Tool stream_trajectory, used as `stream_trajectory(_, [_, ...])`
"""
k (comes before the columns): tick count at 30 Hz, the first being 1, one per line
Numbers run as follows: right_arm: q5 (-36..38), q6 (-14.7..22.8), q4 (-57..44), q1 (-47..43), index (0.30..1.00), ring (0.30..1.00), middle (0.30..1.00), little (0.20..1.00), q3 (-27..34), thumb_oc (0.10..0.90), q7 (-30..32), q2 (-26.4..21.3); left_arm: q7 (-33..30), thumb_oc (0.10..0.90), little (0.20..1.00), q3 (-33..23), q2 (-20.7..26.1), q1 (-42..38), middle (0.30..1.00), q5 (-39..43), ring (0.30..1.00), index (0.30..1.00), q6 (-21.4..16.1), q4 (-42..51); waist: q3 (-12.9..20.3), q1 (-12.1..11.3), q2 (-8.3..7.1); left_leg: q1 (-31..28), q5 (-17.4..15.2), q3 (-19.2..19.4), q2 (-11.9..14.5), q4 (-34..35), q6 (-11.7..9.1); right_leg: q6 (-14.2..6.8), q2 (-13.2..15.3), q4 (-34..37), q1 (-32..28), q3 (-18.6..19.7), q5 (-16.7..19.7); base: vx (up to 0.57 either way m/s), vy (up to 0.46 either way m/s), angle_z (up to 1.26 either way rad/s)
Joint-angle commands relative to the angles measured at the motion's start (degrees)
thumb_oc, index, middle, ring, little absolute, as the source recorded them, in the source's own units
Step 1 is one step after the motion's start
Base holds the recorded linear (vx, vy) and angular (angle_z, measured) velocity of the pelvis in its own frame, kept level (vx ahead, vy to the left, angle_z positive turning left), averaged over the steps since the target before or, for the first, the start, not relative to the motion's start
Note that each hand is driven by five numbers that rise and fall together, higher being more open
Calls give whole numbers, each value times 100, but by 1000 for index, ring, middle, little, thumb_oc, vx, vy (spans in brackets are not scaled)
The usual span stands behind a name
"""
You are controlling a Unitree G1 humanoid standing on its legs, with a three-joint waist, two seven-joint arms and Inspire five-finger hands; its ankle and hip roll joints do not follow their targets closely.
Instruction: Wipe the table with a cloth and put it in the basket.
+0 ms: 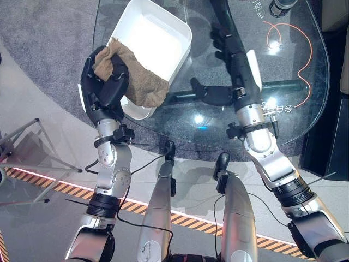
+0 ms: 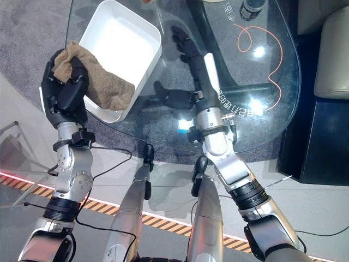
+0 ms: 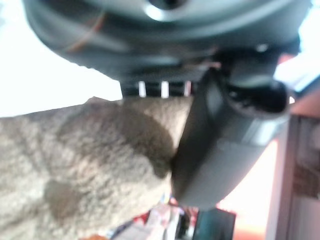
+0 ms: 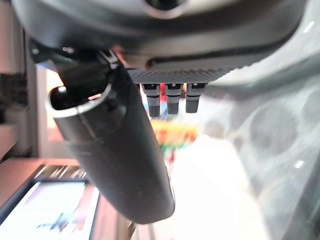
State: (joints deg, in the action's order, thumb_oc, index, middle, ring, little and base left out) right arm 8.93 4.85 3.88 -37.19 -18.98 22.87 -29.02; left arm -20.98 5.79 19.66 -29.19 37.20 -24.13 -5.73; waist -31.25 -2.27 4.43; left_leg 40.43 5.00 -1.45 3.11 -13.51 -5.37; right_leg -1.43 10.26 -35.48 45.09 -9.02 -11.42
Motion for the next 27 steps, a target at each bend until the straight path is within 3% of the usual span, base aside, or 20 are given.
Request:
stream_trajectory(1, [-235, 485, -570, -257, 900, 900, 900, 900, 396, 800, 611, 93, -225, 100, 200, -535, 559, -790, 300, -943, 300, 300, -905, 500, 145, 166, -203, -184, -501, 407, -424, -509, 292, -207, -416, 1124, -427, 9, 848, 9, 22, -3])
stream_trajectory(5, [-361, 545, -223, -122, 900, 900, 900, 900, 621, 800, 1298, -50, -556, 100, 200, -554, 819, -983, 300, -1557, 300, 300, -826, 242, 145, 239, -209, -187, -526, 433, -397, -525, 281, -214, -437, 1105, -397, 75, 843, 7, 32, -4])
stream_trajectory(13, [-307, 514, 678, 48, 900, 900, 900, 900, 1032, 800, 2724, -449, -1001, 100, 200, -537, 1321, -1278, 300, -2034, 300, 300, -854, -622, 145, 365, -217, -220, -553, 492, -320, -508, 262, -239, -484, 1103, -394, 169, 826, 6, 22, -9])
stream_trajectory(15, [-266, 424, 1367, 74, 900, 900, 900, 900, 1176, 800, 3332, -675, -1208, 100, 200, -416, 1560, -1466, 300, -2308, 300, 300, -846, -1124, 145, 426, -206, -200, -568, 507, -294, -522, 248, -246, -510, 1102, -370, 223, 816, -2, 48, -6])
stream_trajectory(22, [218, 646, 3301, -18, 900, 900, 900, 900, 1073, 800, 3638, -985, -1410, 100, 200, -9, 1978, -2028, 300, -2293, 300, 300, -704, -2157, 145, 482, -164, -168, -602, 554, -235, -534, 237, -253, -538, 1117, -320, 285, 807, -5, 24, -8])
stream_trajectory(27, [784, 951, 4958, -220, 900, 900, 900, 900, 1065, 800, 3269, -1085, -1441, 100, 200, 417, 2273, -2562, 300, -2194, 300, 300, -390, -2853, 145, 488, -129, -100, -616, 569, -209, -589, 248, -234, -558, 1128, -286, 304, 806, -9, -1, -5])
